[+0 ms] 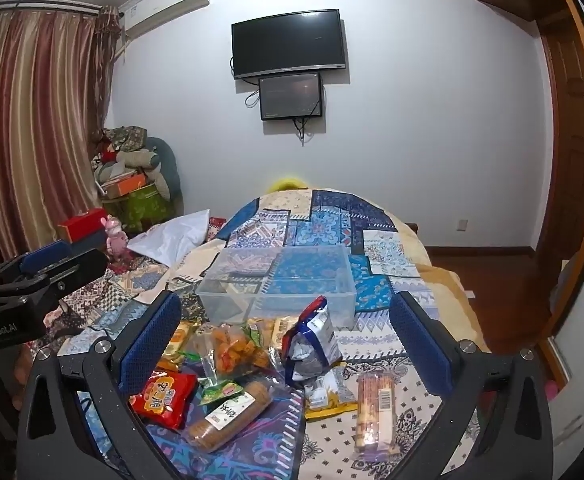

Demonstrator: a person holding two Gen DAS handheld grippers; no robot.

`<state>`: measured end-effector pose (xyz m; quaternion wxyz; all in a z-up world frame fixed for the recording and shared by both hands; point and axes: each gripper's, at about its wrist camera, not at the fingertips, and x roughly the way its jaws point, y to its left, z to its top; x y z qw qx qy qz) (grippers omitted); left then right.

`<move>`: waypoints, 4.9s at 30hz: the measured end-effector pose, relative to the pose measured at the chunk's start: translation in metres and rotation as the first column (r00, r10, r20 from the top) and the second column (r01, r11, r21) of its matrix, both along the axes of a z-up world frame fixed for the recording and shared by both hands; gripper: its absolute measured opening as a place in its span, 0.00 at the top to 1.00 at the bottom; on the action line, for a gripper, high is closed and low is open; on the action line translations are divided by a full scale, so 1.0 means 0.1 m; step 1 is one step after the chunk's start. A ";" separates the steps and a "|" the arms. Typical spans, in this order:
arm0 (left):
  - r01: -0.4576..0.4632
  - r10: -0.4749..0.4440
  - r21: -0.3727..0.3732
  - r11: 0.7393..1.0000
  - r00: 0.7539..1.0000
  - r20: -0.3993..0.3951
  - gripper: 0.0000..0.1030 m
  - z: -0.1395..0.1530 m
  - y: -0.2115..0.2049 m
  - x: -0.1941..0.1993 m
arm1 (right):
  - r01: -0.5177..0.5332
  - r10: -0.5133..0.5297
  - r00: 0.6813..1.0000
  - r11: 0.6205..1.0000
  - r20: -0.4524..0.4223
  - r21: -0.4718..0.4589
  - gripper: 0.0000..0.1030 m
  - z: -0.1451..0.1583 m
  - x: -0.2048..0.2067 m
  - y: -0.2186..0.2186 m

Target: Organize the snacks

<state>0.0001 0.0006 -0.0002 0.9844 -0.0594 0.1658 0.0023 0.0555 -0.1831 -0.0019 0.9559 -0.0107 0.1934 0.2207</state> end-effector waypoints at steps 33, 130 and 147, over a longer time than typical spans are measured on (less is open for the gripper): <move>-0.001 0.002 0.021 1.000 0.999 -0.035 0.00 -0.09 -0.03 0.05 | 0.009 -0.009 1.000 1.000 -0.026 0.018 0.00 -0.09 0.05 -0.05; -0.197 0.117 -0.120 0.973 0.868 -0.483 0.37 -1.85 1.31 1.25 | -0.022 -0.012 0.905 0.997 -0.426 -0.075 0.13 -1.26 1.35 0.19; -0.146 0.067 -0.137 0.980 0.884 -0.463 0.69 -1.74 1.27 1.21 | -0.040 0.016 0.914 0.998 -0.405 -0.052 0.55 -1.17 1.34 0.15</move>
